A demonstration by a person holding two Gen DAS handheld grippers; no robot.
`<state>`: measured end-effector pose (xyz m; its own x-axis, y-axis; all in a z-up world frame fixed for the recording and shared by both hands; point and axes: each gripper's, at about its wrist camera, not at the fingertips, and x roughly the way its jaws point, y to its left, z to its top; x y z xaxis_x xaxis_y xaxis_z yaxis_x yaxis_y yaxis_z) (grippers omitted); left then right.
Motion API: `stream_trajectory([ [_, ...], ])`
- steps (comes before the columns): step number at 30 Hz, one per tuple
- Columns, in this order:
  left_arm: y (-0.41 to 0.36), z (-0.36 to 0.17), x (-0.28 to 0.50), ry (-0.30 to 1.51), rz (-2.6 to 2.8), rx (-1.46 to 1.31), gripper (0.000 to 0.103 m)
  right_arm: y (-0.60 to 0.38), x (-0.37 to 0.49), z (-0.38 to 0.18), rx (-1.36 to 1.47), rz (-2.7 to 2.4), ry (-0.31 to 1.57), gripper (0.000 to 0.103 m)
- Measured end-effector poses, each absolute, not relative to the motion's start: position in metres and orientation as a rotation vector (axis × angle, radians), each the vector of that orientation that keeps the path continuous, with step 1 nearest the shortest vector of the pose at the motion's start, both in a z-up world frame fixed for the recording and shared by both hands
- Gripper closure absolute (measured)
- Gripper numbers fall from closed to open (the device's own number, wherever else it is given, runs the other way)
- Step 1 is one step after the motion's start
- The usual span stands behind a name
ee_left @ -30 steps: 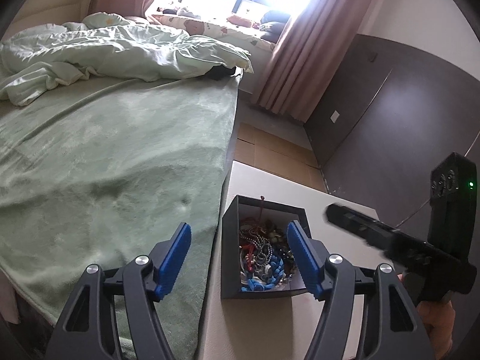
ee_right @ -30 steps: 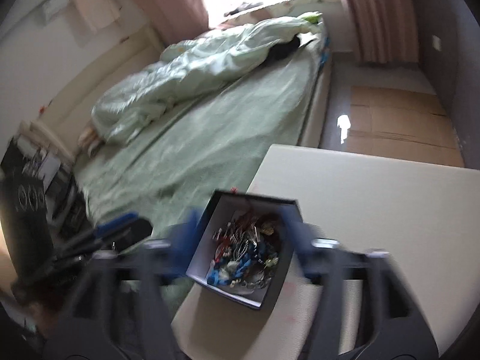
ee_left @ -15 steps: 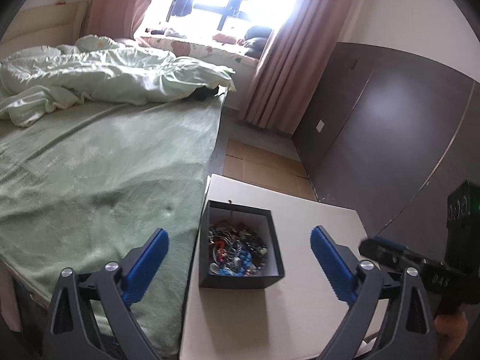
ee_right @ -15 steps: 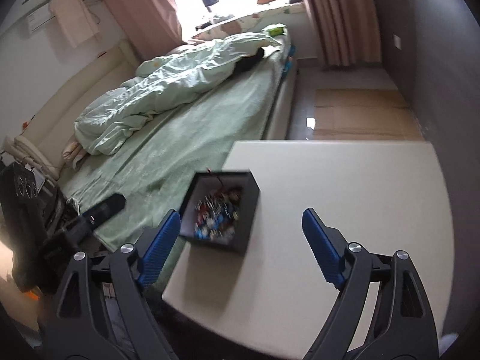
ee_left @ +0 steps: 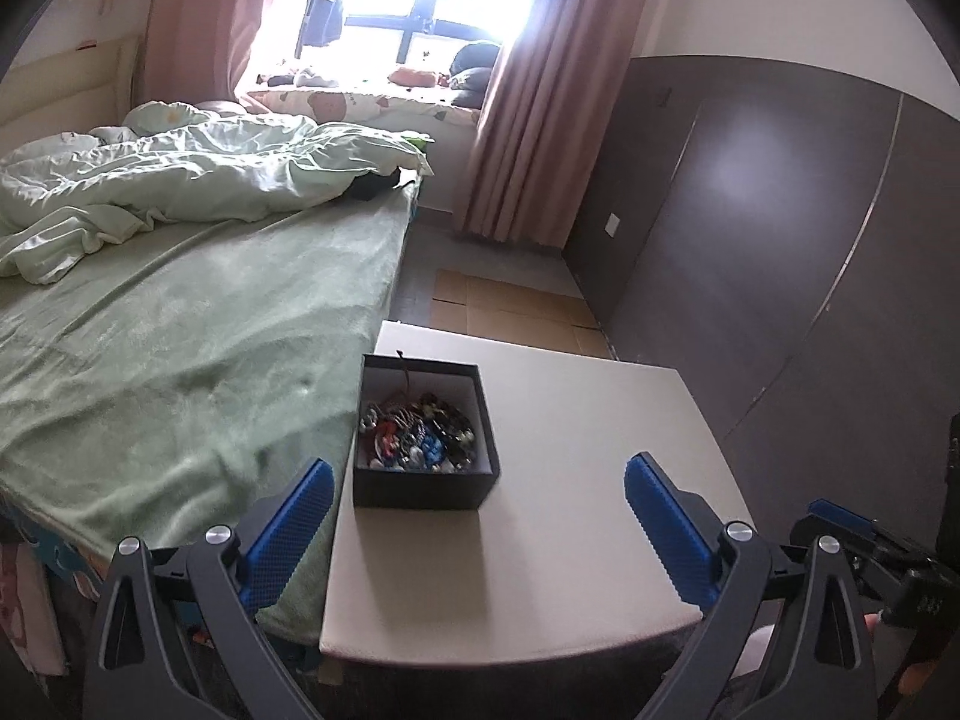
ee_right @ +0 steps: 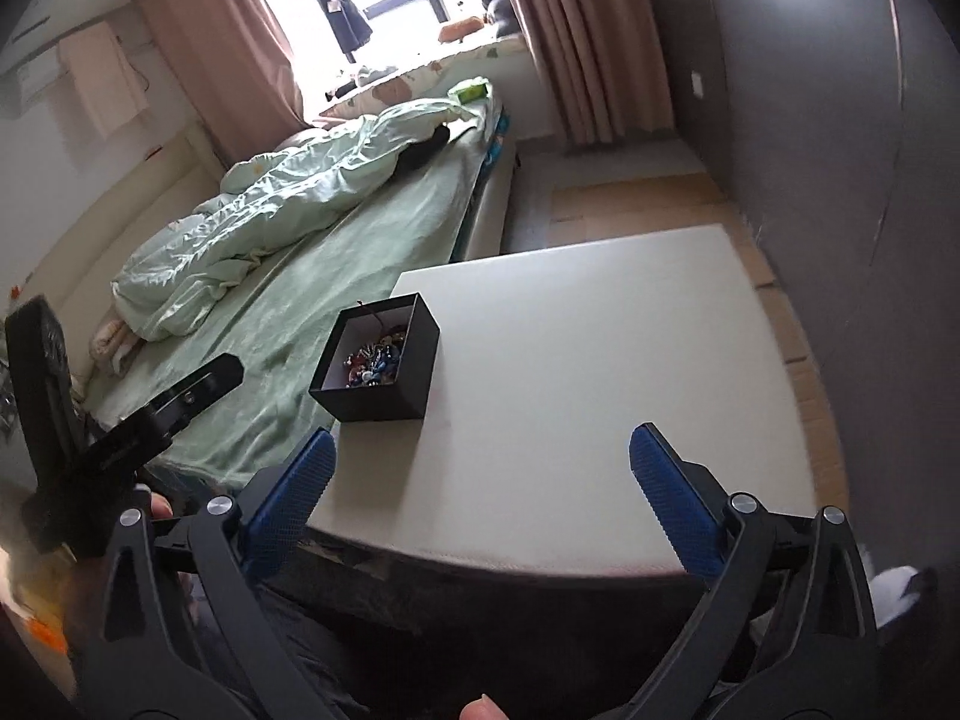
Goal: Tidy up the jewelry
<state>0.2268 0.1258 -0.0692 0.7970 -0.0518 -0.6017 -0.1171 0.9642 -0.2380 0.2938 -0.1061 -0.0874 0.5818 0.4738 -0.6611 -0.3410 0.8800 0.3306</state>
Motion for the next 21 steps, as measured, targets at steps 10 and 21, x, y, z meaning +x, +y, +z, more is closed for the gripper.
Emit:
stream_trajectory([
  [10,0.112,-0.051,0.181,0.598,-0.003,-0.275,0.009,-0.119,0.255,-0.076,0.138,0.432,0.793,0.005],
  [21,0.094,-0.042,0.160,0.567,0.022,-0.183,0.009,-0.130,0.239,-0.075,0.103,0.352,0.748,0.005],
])
